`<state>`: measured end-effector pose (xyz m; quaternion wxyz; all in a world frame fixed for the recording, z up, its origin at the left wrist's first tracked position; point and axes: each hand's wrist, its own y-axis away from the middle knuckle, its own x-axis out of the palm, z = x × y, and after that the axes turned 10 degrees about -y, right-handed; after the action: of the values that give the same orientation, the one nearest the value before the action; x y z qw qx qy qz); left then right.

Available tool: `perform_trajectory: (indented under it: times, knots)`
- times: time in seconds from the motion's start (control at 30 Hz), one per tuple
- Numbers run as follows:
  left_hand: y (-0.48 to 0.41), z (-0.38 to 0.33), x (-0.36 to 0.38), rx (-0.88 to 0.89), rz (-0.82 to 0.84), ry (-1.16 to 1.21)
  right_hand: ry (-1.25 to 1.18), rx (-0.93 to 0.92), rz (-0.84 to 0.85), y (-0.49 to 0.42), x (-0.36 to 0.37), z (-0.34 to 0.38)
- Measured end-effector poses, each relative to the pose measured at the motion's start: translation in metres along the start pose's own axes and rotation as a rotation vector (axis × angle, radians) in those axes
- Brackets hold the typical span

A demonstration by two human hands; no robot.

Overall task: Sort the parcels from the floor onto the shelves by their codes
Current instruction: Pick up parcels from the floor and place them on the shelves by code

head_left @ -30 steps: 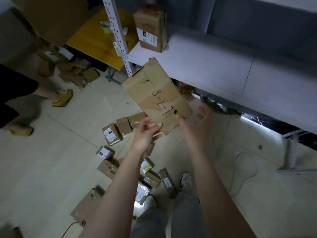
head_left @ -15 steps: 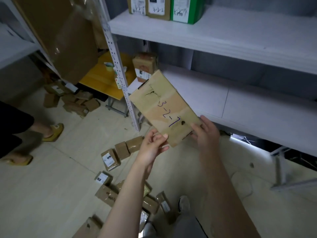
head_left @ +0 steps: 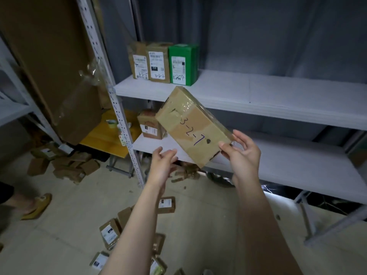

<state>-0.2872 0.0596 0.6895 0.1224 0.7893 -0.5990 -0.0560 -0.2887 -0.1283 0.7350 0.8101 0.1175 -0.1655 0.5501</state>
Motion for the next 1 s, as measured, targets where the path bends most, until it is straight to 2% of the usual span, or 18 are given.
perform_trajectory:
  times: [0.13,0.27,0.43,0.63,0.83,1.0]
  knots:
    - [-0.004,-0.045,0.006,0.207,-0.078,-0.12,-0.047,-0.109,-0.06,-0.005,-0.006,0.033]
    - [-0.01,-0.077,0.018,0.358,-0.072,-0.247,-0.057,-0.185,-0.102,-0.014,-0.013,0.061]
    - [-0.018,-0.095,0.041,0.467,-0.024,-0.39,-0.044,-0.273,-0.142,-0.037,-0.021,0.084]
    - [-0.049,-0.101,0.067,0.487,0.018,-0.512,-0.033,-0.258,-0.162,-0.09,-0.022,0.087]
    - [-0.108,-0.122,0.096,0.473,-0.013,-0.57,-0.007,-0.223,-0.22,-0.169,-0.015,0.084]
    - [-0.167,-0.151,0.131,0.477,-0.03,-0.649,0.006,-0.188,-0.184,-0.242,-0.001,0.081]
